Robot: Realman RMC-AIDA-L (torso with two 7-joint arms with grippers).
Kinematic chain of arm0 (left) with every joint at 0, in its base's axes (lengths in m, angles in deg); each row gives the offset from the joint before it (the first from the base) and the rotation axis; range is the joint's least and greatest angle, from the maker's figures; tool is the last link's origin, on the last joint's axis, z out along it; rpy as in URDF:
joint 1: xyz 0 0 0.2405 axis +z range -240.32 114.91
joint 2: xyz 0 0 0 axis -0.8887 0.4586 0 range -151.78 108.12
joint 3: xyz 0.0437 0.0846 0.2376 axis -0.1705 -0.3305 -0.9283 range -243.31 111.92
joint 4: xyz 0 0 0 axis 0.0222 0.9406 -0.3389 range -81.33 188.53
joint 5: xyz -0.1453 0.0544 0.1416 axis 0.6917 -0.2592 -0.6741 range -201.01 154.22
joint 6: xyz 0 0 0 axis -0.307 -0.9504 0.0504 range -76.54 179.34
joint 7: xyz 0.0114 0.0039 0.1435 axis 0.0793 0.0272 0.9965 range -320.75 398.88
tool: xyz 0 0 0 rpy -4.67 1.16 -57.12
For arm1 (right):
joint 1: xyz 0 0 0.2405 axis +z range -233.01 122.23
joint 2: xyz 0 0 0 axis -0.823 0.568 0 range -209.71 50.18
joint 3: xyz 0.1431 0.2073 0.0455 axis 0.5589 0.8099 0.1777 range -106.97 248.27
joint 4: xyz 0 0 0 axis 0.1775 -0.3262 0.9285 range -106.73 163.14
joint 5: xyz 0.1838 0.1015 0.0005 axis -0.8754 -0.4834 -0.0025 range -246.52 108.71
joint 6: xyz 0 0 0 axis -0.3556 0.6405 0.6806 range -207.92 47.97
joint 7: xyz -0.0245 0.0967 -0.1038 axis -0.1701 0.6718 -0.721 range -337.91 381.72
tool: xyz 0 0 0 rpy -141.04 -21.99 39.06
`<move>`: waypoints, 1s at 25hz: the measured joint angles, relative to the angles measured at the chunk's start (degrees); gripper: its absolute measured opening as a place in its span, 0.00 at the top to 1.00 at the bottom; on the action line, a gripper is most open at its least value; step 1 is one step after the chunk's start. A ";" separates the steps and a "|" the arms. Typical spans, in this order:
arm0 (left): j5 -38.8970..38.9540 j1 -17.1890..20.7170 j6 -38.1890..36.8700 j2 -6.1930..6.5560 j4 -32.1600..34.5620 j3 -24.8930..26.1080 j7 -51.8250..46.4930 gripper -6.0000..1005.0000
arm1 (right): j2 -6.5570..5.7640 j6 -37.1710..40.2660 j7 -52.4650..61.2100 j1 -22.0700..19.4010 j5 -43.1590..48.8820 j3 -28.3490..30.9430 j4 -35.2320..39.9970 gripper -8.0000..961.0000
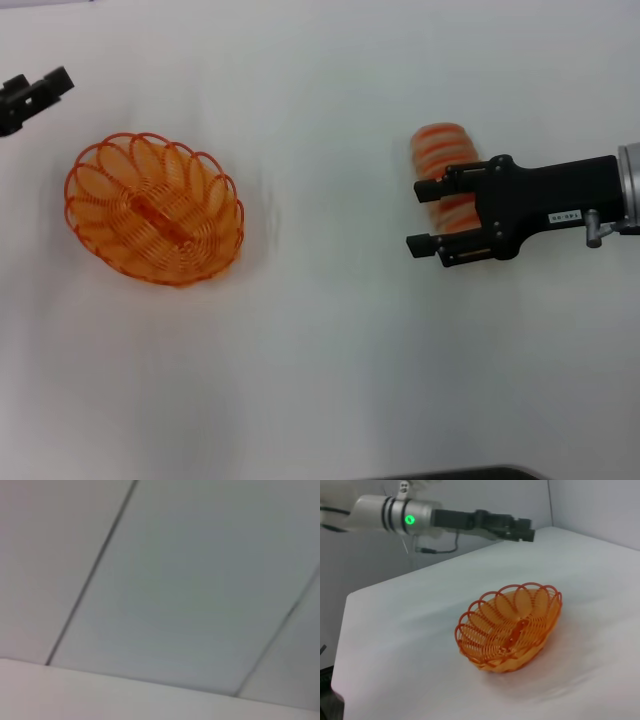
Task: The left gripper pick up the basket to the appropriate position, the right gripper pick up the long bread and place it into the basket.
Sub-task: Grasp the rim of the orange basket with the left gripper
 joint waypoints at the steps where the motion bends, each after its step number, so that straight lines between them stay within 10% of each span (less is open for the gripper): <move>1: -0.64 -0.57 1.45 0.33 0.45 -1.56 -1.61 0.22 | 0.00 0.00 0.00 0.10 0.00 0.01 0.00 0.17; 12: -19.98 -8.36 5.11 3.32 7.19 -13.32 -17.93 0.22 | -0.23 -0.53 0.05 0.82 -0.57 0.11 0.00 0.17; 25: -38.35 -14.66 0.57 2.57 14.26 -29.06 -23.21 0.22 | -0.55 -1.13 0.47 1.59 -0.61 0.28 0.09 0.17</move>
